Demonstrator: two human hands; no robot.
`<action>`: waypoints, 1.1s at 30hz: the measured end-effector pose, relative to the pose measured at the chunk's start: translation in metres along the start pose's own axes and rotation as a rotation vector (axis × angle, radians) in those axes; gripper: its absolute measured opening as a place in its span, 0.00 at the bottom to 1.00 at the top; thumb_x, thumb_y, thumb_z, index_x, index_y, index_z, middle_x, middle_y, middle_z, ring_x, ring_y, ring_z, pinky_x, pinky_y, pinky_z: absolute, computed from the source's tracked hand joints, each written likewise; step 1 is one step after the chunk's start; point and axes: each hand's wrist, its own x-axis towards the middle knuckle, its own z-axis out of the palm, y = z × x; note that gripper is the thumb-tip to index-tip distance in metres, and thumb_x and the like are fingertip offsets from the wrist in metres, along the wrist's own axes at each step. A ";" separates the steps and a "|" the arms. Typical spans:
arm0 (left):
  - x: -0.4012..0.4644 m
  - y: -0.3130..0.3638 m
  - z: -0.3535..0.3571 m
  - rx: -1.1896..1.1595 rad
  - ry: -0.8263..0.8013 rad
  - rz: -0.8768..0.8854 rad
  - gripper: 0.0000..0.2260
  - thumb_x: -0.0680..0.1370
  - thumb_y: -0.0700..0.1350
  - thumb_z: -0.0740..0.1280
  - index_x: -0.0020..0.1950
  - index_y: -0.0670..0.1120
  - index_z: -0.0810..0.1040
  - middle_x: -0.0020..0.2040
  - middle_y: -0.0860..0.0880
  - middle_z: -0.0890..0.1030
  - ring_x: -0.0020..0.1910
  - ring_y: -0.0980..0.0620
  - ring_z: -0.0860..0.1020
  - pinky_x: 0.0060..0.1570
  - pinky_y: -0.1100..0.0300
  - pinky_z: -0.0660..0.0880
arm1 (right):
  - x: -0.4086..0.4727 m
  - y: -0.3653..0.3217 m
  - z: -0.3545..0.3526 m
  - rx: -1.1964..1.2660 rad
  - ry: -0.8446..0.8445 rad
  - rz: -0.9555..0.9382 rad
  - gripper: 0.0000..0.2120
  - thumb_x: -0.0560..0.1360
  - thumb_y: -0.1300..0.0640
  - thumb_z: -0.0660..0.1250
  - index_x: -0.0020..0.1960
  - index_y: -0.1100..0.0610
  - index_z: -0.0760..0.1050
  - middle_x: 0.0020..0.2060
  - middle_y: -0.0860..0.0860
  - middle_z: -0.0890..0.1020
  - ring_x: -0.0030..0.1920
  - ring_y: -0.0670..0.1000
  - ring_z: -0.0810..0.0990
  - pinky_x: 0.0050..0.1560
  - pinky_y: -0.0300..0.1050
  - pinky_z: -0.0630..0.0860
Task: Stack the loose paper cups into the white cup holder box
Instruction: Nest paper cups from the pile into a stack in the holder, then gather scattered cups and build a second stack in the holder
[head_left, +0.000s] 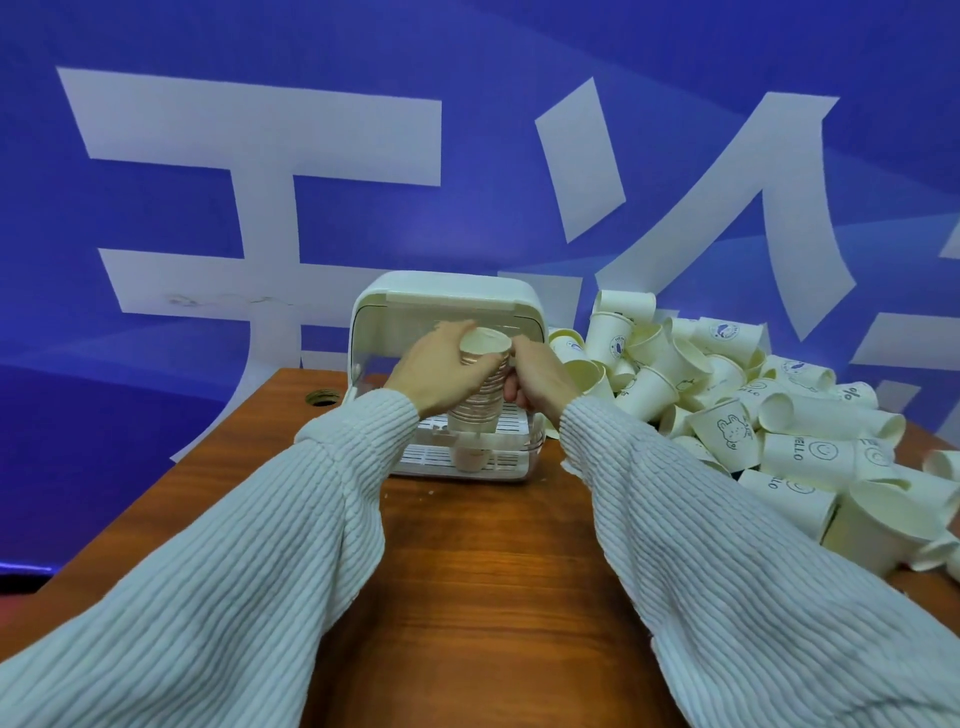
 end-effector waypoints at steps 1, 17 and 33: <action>-0.002 -0.003 0.003 0.024 -0.024 -0.013 0.40 0.74 0.69 0.62 0.80 0.48 0.66 0.79 0.47 0.69 0.75 0.45 0.70 0.73 0.45 0.68 | -0.001 0.002 0.000 0.014 0.011 -0.016 0.22 0.83 0.55 0.49 0.53 0.63 0.79 0.29 0.55 0.78 0.29 0.51 0.72 0.31 0.43 0.69; 0.053 -0.002 0.053 0.047 0.095 -0.174 0.32 0.70 0.59 0.78 0.66 0.49 0.67 0.63 0.44 0.78 0.62 0.39 0.78 0.60 0.40 0.77 | -0.010 0.033 -0.043 0.095 0.137 -0.135 0.18 0.84 0.47 0.55 0.70 0.48 0.73 0.33 0.51 0.80 0.31 0.46 0.76 0.37 0.47 0.73; 0.071 0.001 0.085 -0.132 0.142 -0.295 0.45 0.71 0.60 0.79 0.76 0.39 0.61 0.71 0.38 0.72 0.70 0.37 0.72 0.67 0.44 0.72 | -0.014 0.080 -0.098 0.057 0.214 -0.046 0.14 0.82 0.47 0.62 0.66 0.48 0.75 0.35 0.50 0.83 0.30 0.46 0.77 0.38 0.44 0.75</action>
